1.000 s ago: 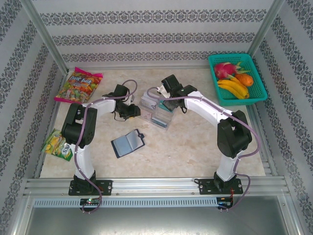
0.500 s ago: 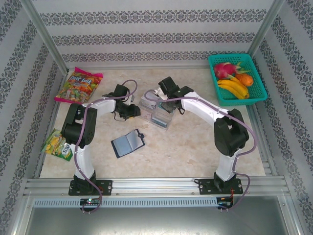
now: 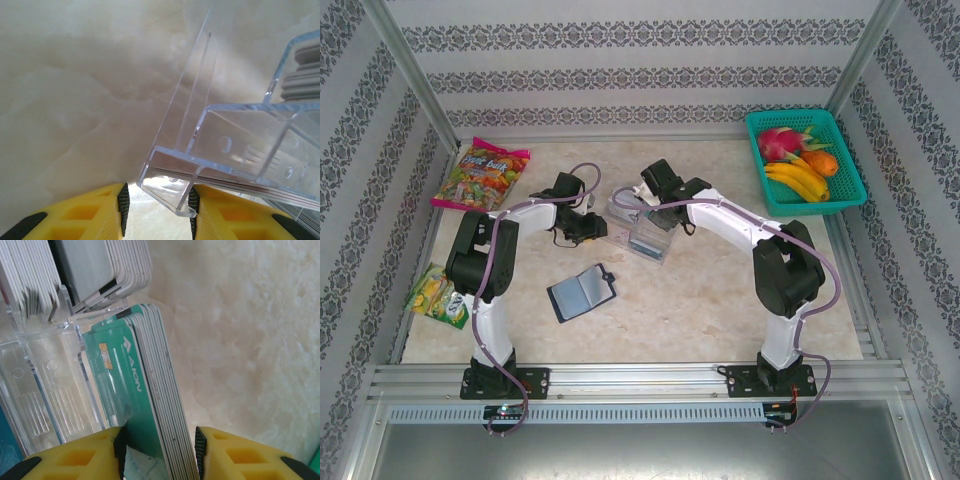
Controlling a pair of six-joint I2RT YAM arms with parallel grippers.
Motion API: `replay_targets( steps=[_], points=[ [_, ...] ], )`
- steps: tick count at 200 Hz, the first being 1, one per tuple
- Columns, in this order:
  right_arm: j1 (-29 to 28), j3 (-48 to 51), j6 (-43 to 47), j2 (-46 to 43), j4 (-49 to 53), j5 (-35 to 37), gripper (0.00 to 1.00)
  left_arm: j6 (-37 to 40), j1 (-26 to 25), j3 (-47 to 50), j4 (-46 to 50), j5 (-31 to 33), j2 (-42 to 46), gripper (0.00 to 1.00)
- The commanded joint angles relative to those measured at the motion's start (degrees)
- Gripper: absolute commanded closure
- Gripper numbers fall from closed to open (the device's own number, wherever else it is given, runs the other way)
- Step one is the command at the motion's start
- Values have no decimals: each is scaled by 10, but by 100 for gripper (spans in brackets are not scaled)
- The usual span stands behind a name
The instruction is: Put the credit cards into the card holder
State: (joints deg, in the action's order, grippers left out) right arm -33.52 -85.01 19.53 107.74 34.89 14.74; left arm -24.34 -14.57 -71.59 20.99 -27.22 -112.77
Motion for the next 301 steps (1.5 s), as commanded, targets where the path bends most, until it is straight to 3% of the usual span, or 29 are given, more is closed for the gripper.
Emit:
replay_targets(
  steps=[1,175,214,259,284,301],
  points=[
    [3,-9,1,-14,-6,20,58,13,0,13,8,25,11,60],
    [19,-18,-17,-32,-5,-22,57,13,1,8,12,24,14,60],
    [20,-16,-19,-36,-6,-30,62,14,0,6,15,25,16,60],
    [30,-18,-23,-35,0,-42,80,15,0,3,17,24,16,60],
    [31,-16,-26,-37,-1,-49,79,15,0,3,17,26,16,60],
    [31,-17,-26,-35,-3,-50,63,15,0,4,16,25,16,60]
  ],
)
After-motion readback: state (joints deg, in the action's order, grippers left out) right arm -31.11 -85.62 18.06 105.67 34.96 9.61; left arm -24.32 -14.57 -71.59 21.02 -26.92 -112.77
